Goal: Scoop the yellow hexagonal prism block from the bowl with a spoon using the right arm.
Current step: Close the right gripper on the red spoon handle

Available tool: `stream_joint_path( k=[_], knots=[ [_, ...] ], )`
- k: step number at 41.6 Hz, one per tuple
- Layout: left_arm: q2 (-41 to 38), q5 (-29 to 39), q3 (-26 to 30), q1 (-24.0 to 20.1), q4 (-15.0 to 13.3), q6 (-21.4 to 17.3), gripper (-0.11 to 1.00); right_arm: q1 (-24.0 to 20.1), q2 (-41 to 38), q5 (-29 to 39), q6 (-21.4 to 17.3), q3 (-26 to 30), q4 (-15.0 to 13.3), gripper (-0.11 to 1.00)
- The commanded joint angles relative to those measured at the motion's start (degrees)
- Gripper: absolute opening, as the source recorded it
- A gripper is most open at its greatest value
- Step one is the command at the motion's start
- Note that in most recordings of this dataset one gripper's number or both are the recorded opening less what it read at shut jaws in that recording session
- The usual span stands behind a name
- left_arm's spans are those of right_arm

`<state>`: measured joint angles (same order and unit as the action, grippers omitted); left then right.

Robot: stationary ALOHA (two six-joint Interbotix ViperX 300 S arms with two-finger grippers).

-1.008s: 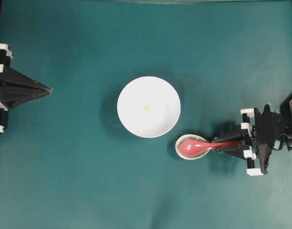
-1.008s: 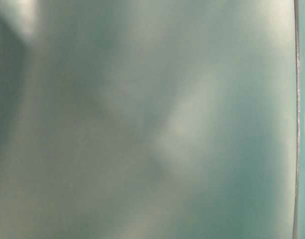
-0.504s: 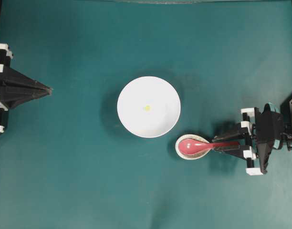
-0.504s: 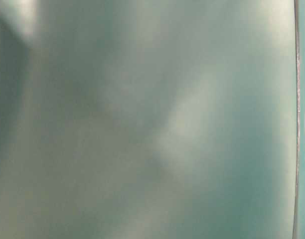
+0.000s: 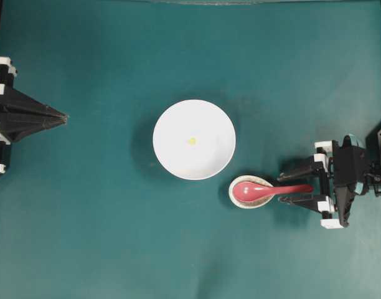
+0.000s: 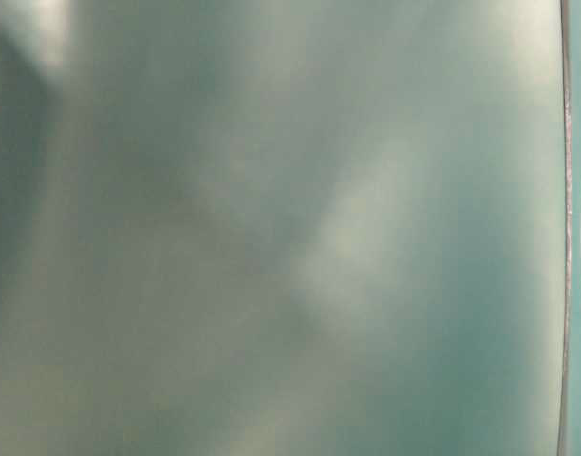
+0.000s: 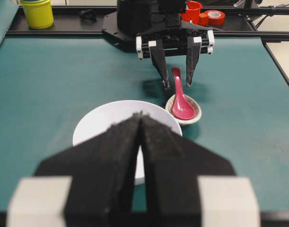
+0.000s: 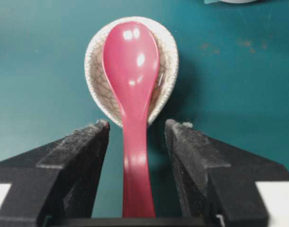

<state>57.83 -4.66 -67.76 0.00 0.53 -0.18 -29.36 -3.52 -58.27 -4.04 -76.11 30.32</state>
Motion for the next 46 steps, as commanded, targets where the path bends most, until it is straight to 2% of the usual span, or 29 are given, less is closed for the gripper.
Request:
stream_joint_path(
  k=[1,46],
  knots=[
    [-0.53,-0.35,0.79,0.09,0.18,-0.09,0.01,-0.26,0.97,-0.26,0.09,0.44,0.09,0.56],
    [-0.53,-0.35,0.79,0.00,0.18,-0.09,0.01,-0.26,-2.02,-0.53,0.26,1.49,0.00,0.56]
  ],
)
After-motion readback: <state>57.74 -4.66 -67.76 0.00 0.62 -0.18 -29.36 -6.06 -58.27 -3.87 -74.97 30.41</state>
